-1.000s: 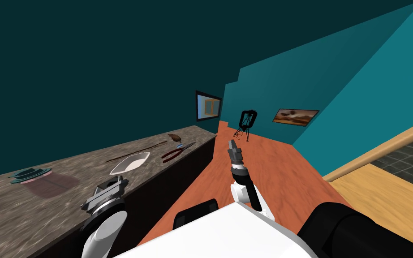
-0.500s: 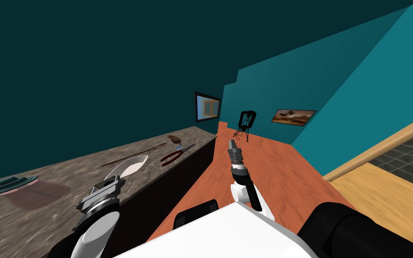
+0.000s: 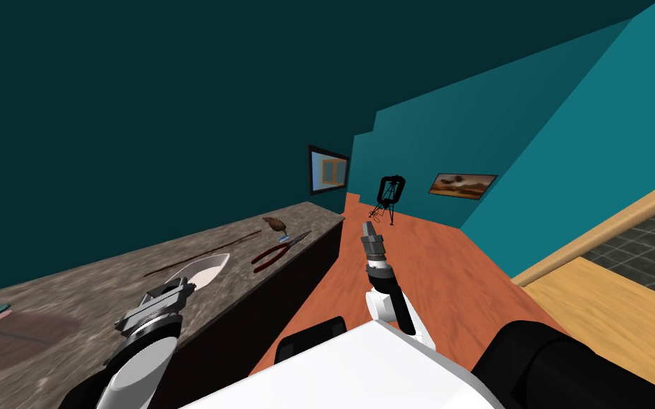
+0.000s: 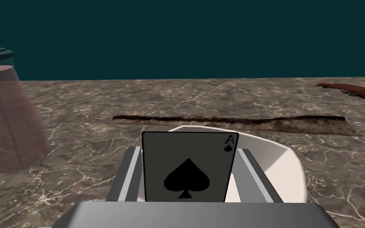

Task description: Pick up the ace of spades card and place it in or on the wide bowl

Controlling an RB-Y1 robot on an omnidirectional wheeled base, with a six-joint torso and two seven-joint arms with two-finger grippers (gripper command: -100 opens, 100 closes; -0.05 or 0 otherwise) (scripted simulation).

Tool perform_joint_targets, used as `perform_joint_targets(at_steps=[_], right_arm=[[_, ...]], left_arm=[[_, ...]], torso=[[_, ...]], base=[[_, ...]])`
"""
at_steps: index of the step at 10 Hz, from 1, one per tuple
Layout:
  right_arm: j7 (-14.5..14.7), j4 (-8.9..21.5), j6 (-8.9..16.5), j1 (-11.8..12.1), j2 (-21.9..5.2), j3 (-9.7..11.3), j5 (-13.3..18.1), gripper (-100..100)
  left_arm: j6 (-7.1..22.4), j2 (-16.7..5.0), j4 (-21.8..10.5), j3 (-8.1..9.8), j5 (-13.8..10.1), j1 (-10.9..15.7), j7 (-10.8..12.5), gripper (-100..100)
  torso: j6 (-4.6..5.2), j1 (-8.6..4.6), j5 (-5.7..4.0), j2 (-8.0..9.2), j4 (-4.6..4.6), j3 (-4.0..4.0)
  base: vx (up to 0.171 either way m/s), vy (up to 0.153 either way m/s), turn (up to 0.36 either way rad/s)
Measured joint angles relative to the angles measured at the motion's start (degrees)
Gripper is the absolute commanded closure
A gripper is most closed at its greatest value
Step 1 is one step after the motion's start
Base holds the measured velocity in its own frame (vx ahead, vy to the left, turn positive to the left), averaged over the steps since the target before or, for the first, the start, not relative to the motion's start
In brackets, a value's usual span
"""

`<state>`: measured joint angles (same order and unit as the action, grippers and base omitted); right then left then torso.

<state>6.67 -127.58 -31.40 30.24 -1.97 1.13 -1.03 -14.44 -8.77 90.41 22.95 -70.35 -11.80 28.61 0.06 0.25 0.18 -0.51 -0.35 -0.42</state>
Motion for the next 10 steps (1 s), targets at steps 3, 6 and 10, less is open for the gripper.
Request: perform_joint_targets(at_steps=[3,6,10], right_arm=[[0.0,0.0,0.0,0.0,0.0,0.0,0.0,0],[0.0,0.0,0.0,0.0,0.0,0.0,0.0,0],[0.0,0.0,0.0,0.0,0.0,0.0,0.0,0]], left_arm=[[3.6,-0.9,-0.5,2.39,-1.2,1.0,-1.3,100],[5.5,-1.9,-1.1,3.23,-1.8,1.5,-1.6,-100],[5.5,-1.9,-1.1,3.21,-1.8,1.5,-1.6,-100]], torso=[[0.01,0.03,0.01,-0.02,0.00,-0.01],[-0.04,-0.10,0.02,0.18,0.01,0.09],[-0.05,-0.15,0.01,0.44,0.07,0.24]], base=[[0.105,0.037,-0.041],[0.050,0.012,-0.021],[0.000,0.000,0.000]])
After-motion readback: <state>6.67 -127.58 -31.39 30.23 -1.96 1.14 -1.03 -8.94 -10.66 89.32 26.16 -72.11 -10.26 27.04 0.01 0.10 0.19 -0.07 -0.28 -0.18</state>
